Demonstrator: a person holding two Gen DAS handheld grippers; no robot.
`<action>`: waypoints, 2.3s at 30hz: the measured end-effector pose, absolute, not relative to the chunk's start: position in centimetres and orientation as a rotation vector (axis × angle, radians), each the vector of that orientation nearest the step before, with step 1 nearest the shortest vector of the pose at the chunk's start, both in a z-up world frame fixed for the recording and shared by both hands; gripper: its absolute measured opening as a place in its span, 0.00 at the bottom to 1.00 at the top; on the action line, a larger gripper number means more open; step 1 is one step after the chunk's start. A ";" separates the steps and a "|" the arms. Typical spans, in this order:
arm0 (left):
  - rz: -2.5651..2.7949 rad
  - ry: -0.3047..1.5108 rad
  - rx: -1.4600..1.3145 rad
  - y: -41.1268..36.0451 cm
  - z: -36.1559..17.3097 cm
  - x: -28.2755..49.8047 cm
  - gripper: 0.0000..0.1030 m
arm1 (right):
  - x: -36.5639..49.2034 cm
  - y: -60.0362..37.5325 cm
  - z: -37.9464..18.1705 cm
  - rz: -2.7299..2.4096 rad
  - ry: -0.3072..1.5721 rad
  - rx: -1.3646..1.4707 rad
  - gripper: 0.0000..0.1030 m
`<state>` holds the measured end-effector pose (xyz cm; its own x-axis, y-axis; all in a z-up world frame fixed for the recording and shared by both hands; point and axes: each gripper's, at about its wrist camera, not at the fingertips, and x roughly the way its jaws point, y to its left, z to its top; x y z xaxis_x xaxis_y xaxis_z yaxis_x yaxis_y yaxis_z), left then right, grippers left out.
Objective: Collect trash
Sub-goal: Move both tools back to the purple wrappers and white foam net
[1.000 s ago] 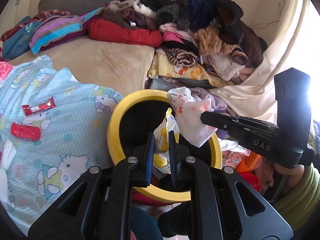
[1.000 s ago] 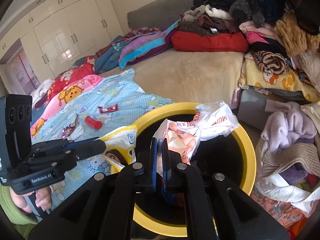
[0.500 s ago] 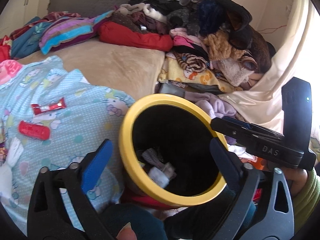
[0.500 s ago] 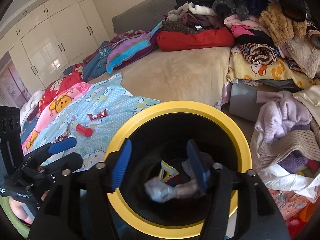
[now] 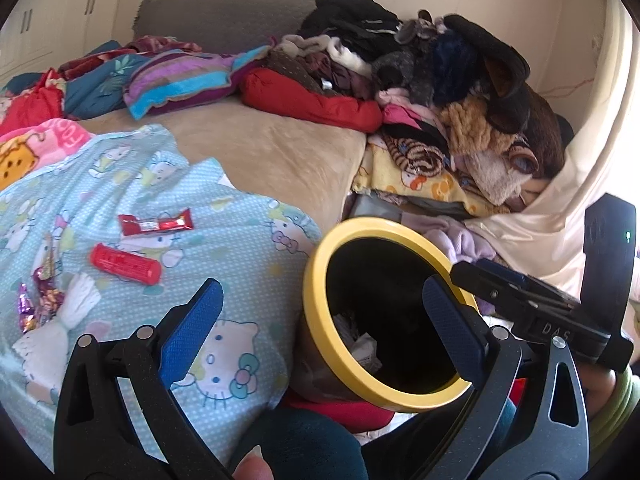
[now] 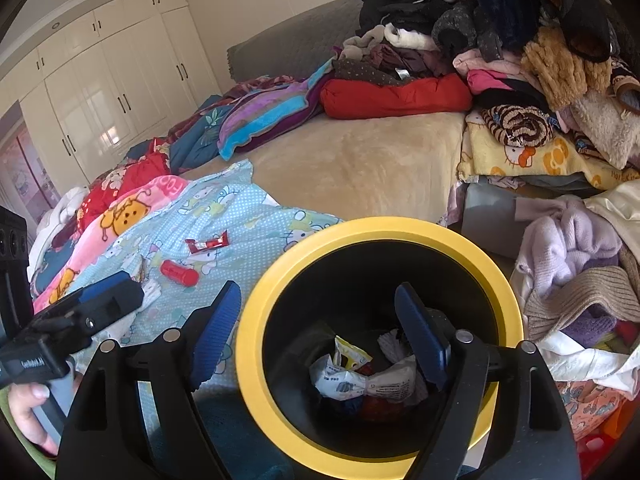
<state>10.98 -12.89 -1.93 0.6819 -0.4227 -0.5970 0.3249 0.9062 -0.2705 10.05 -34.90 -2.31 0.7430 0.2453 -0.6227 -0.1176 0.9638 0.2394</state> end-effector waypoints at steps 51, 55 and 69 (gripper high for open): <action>-0.070 0.560 -0.295 4.5 -0.1 9.5 0.89 | 7.3 -15.5 -0.9 0.471 0.619 0.010 0.86; -0.054 0.558 -0.306 5.7 -0.3 9.4 0.89 | 7.3 -14.2 -1.2 0.493 0.627 -0.007 0.86; 0.027 0.585 -0.363 11.1 -2.2 9.5 0.89 | 7.8 -8.1 -3.8 0.599 0.700 -0.104 0.86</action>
<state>9.46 11.15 -2.19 0.8350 -0.0771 -0.5448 -0.1269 0.9365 -0.3270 7.76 -8.09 -3.78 0.6051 0.4827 -0.6331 -0.5508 0.8280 0.1049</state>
